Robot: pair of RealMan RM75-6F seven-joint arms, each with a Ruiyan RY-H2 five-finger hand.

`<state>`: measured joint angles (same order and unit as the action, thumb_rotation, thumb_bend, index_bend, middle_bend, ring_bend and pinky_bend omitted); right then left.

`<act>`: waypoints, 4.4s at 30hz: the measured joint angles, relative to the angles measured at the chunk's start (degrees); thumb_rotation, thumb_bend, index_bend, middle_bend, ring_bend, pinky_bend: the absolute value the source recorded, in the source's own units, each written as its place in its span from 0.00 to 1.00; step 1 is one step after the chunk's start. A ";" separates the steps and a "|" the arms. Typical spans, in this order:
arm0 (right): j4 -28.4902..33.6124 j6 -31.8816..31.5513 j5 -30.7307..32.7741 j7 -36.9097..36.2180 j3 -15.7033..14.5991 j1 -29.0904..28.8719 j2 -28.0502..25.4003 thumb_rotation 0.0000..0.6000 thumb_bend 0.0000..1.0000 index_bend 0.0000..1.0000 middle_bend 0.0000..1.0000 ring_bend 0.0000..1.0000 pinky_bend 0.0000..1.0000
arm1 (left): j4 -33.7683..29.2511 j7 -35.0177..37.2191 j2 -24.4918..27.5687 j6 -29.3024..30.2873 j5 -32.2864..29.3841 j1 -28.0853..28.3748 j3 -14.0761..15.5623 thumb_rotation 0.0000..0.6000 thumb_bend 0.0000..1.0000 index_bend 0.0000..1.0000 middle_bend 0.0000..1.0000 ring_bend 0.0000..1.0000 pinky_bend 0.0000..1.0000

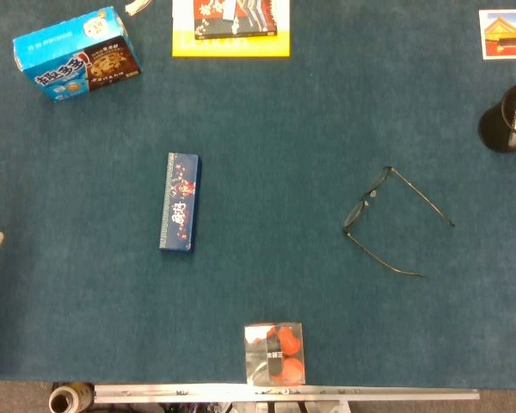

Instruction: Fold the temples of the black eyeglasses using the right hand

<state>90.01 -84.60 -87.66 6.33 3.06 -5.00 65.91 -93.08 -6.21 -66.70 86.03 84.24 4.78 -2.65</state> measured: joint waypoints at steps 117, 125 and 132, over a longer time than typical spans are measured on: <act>-10.41 25.41 -6.19 10.84 -3.88 -22.44 23.46 1.00 0.76 0.50 0.43 0.25 0.38 | -6.40 1.44 5.80 3.99 0.77 -4.08 0.12 1.00 0.00 0.40 0.35 0.31 0.35; -11.32 25.56 -5.67 10.44 -3.78 -23.40 24.77 1.00 0.76 0.50 0.43 0.25 0.38 | -6.71 1.92 6.26 4.23 0.80 -4.17 -0.12 1.00 0.00 0.40 0.35 0.31 0.35; -12.89 25.41 -5.25 9.68 -3.73 -23.95 25.82 1.00 0.76 0.50 0.43 0.25 0.38 | -6.82 2.06 6.43 4.01 0.45 -4.00 -0.45 1.00 0.00 0.41 0.35 0.31 0.35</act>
<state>77.12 -59.20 -92.91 16.01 -0.67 -28.95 91.73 -99.90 -4.15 -60.27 90.03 84.69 0.78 -3.10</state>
